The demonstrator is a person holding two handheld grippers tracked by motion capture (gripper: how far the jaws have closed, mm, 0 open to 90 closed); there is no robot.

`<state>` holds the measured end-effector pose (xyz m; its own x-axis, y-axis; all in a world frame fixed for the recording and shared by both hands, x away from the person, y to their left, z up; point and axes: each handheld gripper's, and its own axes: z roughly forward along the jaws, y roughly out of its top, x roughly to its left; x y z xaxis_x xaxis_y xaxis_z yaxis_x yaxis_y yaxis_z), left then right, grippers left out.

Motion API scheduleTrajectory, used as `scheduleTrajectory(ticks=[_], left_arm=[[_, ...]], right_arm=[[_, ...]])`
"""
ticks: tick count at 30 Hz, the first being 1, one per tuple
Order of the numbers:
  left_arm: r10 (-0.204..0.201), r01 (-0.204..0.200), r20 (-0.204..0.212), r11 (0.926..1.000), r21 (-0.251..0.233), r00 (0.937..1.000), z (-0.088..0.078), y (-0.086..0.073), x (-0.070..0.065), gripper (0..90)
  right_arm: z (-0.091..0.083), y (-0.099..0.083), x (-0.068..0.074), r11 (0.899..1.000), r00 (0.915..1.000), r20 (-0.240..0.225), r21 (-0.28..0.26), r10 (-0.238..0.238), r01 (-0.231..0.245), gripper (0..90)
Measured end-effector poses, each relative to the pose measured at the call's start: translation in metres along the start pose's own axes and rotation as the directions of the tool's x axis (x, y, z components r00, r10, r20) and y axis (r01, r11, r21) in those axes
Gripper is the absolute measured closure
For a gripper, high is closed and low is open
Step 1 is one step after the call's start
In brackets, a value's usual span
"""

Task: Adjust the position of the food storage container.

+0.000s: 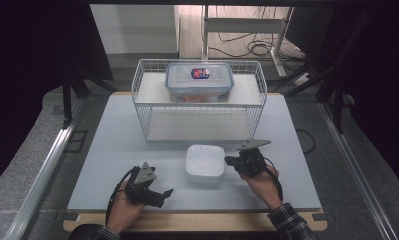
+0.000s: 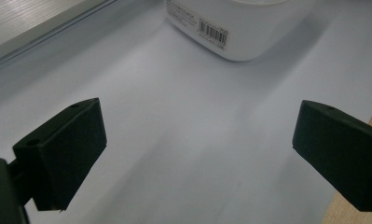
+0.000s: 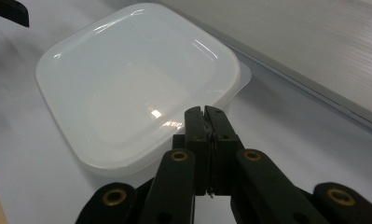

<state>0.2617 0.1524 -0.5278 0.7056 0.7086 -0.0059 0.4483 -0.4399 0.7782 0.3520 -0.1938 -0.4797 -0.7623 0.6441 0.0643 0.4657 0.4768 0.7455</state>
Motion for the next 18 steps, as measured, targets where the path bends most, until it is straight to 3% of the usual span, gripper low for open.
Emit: scheduleTrajectory(ticks=[9,18], left_arm=[[-0.003,0.003,0.002,1.0000,0.002,1.0000,-0.001,0.000,0.000,3.1],[-0.019,0.019,0.013,0.9998,0.008,0.9997,-0.003,0.001,0.000,4.5]], right_arm=[[0.000,-0.001,0.000,1.000,0.9998,0.018,-0.021,-0.007,0.007,84.9],[-0.022,-0.009,0.000,0.995,0.9995,0.025,-0.098,0.016,-0.014,59.2]])
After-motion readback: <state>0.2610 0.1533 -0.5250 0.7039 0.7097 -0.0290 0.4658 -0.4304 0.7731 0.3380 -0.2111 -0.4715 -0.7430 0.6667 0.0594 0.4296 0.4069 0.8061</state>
